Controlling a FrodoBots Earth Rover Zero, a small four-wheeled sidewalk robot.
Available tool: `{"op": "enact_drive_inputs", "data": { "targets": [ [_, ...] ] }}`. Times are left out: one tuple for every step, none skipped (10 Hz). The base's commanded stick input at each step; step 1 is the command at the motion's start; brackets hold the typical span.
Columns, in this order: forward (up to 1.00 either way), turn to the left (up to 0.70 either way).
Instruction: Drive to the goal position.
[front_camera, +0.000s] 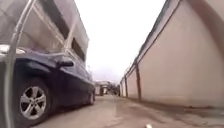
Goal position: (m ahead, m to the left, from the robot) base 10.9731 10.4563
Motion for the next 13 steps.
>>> {"op": "enact_drive_inputs", "data": {
  "targets": [
    [0.84,0.03],
    [0.84,0.03],
    [0.84,0.03],
    [0.84,0.03],
    [0.84,0.03],
    [0.84,0.03],
    [0.84,0.03],
    [0.84,0.0],
    [0.84,-0.18],
    [0.84,-0.33],
    [0.84,-0.33],
    [0.84,0.02],
    [0.84,0.03]
  ]
}}
